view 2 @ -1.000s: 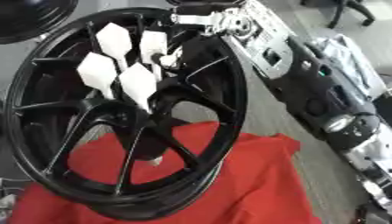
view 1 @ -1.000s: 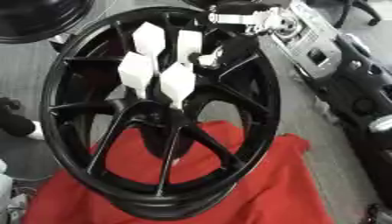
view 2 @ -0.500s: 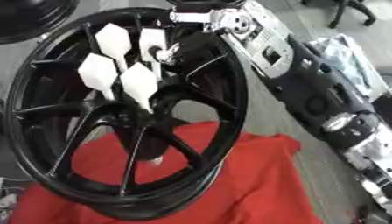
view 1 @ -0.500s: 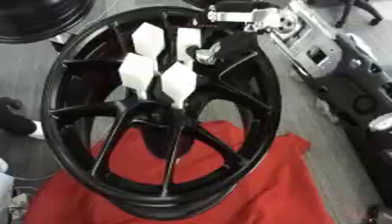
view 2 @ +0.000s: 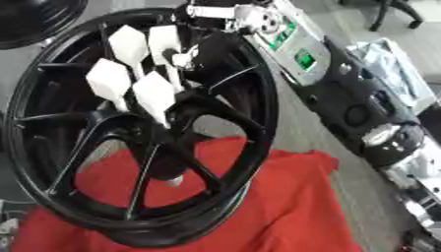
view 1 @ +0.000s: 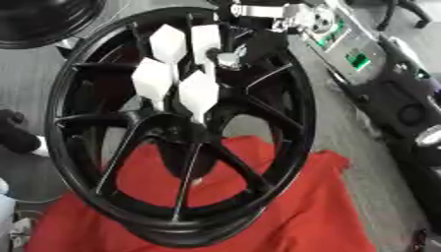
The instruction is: Pull the pin out of the wheel hub.
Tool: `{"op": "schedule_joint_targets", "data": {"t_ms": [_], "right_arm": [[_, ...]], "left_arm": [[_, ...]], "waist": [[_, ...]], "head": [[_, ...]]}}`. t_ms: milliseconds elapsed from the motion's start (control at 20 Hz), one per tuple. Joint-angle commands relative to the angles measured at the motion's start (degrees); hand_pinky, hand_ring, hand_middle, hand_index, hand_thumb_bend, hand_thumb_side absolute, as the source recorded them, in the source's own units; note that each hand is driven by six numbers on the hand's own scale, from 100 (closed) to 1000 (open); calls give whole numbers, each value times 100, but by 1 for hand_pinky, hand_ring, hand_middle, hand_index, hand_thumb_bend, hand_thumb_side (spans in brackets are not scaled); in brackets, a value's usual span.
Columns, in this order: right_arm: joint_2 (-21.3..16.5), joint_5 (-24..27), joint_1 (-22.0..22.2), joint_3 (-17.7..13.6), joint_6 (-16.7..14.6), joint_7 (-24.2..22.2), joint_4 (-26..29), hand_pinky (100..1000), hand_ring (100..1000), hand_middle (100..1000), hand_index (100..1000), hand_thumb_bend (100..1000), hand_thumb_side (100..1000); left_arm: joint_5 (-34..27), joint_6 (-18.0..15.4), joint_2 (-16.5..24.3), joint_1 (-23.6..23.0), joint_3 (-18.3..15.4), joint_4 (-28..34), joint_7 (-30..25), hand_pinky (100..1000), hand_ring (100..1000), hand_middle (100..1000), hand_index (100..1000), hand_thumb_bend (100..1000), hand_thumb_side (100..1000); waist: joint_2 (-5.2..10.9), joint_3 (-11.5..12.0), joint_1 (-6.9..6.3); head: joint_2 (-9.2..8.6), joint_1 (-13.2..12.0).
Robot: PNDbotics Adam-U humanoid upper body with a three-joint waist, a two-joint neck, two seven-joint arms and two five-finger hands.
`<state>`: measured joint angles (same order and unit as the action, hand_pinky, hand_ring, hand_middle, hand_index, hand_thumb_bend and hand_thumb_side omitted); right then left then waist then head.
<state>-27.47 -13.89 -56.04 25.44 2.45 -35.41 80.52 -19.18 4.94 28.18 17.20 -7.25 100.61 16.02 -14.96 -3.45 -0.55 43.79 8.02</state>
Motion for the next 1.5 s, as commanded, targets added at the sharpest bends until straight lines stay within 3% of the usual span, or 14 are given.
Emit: {"op": "schedule_joint_targets", "data": {"t_ms": [50, 450, 850, 1150, 1350, 1500], "right_arm": [[-172, 228, -163, -138, 99, 51, 221, 730, 560, 343, 492, 100, 379], [-601, 1158, -277, -568, 685, 182, 865, 728, 552, 339, 483, 100, 356], [-1551, 2633, 137, -1535, 1443, 854, 1613, 734, 552, 341, 481, 100, 368], [-2530, 3617, 1452, -2473, 1482, 1725, 2436, 741, 561, 353, 488, 100, 333], [-2817, 3766, 2692, -3125, 1023, 2174, 2934, 746, 564, 366, 493, 100, 276], [-2749, 3464, 3756, -3604, 462, 2297, 3160, 759, 584, 388, 515, 100, 156]], "left_arm": [[-20, 12, 101, 29, -80, 58, -4, 841, 649, 623, 775, 154, 777], [-24, 3, 109, 13, -86, 63, -1, 841, 649, 623, 776, 153, 775], [-25, -5, 105, -17, -111, 60, 15, 840, 647, 623, 776, 152, 777], [-31, -19, 84, -18, -135, 63, 31, 840, 647, 624, 776, 150, 775], [-34, -35, 52, -3, -156, 74, 45, 840, 646, 624, 776, 149, 774], [-25, -44, 34, -11, -180, 73, 66, 840, 646, 625, 776, 146, 775]], "waist": [[115, 8, -17], [132, -23, -25], [119, -102, -59], [87, -155, -128], [58, -182, -186], [28, -204, -233]], "head": [[33, 14], [33, -11], [33, -121], [33, -272], [33, -393], [33, -483]]}}
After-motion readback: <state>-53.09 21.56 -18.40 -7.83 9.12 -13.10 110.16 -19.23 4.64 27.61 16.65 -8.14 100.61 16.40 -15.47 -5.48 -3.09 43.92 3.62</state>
